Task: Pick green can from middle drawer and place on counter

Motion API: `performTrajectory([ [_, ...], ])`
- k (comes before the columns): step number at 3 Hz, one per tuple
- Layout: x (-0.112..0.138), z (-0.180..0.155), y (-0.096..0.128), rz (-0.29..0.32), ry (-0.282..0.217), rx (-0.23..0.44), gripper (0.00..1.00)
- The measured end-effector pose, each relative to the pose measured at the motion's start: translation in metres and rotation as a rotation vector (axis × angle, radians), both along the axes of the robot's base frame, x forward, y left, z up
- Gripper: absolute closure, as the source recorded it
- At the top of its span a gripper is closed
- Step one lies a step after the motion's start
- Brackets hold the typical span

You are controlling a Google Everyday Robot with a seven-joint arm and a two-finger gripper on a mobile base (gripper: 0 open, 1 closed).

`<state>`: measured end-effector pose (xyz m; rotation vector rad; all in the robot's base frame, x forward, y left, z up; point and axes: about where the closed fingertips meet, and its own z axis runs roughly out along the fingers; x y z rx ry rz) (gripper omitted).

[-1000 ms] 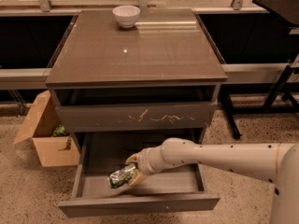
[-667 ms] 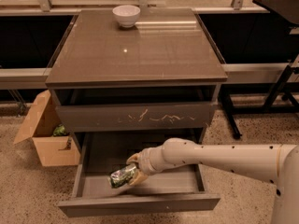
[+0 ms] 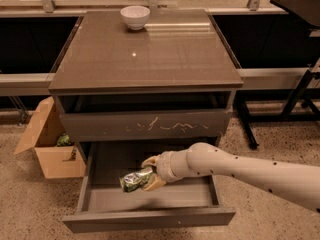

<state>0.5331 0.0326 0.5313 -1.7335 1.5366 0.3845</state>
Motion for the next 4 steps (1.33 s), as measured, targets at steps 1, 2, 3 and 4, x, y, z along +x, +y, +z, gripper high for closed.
performTrajectory([
  [1, -0.001, 0.043, -0.027, -0.048, -0.043, 0.02, 1.0],
  [2, -0.001, 0.05, -0.026, -0.048, -0.057, 0.016, 1.0],
  [3, 0.002, 0.091, -0.026, -0.057, -0.14, -0.015, 1.0],
  [4, 0.002, 0.148, -0.034, -0.073, -0.242, -0.051, 1.0],
])
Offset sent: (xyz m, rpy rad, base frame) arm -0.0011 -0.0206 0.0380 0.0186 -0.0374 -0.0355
